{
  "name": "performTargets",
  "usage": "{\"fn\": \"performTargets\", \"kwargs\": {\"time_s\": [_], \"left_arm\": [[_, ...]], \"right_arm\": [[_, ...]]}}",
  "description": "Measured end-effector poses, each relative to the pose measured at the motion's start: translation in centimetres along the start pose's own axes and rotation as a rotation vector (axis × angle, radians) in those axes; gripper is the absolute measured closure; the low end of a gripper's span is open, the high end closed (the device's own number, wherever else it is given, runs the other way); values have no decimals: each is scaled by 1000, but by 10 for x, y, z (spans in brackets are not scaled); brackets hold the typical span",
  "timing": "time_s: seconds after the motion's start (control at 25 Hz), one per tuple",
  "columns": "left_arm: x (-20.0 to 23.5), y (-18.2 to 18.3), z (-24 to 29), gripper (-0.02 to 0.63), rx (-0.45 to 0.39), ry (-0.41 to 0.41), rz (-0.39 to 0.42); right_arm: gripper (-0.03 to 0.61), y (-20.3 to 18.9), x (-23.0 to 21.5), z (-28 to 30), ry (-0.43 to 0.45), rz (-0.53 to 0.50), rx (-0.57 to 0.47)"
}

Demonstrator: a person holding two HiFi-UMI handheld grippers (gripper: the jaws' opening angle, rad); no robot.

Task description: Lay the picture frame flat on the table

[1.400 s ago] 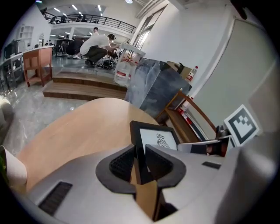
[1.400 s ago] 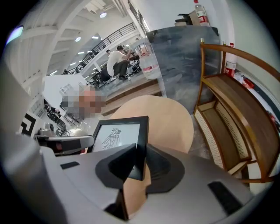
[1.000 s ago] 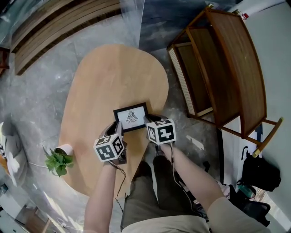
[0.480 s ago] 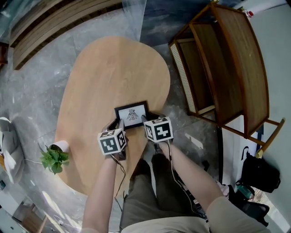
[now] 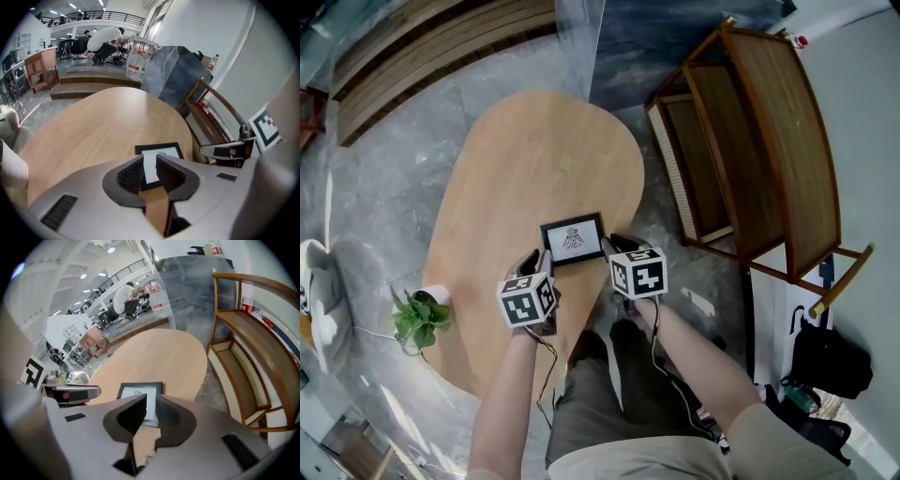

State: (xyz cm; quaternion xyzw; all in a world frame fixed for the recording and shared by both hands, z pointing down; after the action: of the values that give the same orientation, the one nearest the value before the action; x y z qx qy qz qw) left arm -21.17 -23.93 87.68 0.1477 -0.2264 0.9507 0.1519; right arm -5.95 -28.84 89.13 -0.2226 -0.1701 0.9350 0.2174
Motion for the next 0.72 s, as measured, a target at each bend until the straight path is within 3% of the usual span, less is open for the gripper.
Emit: {"fn": "performTargets", "kwargs": {"time_s": [0.28,0.72], "left_arm": [[-41,54,-89,551,-115,-57,35],[-125,121,-271,587,-340,-141,119]], "right_arm": [[551,57,30,-96,24,-51,-133],[555,139,106,-286,87,-147,-386]]}}
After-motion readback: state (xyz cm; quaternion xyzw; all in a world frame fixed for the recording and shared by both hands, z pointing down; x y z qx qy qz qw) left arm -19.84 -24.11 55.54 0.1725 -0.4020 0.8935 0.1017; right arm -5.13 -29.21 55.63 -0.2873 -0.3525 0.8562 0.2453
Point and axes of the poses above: the fingertips, and each gripper's own axes: z forward along the fingers, x to its left, y out of its top, the point moved 1 cm from there along -z, backward along the fingers, and after that the axes turned 5 degrees about -z, right-handed, at the moved point
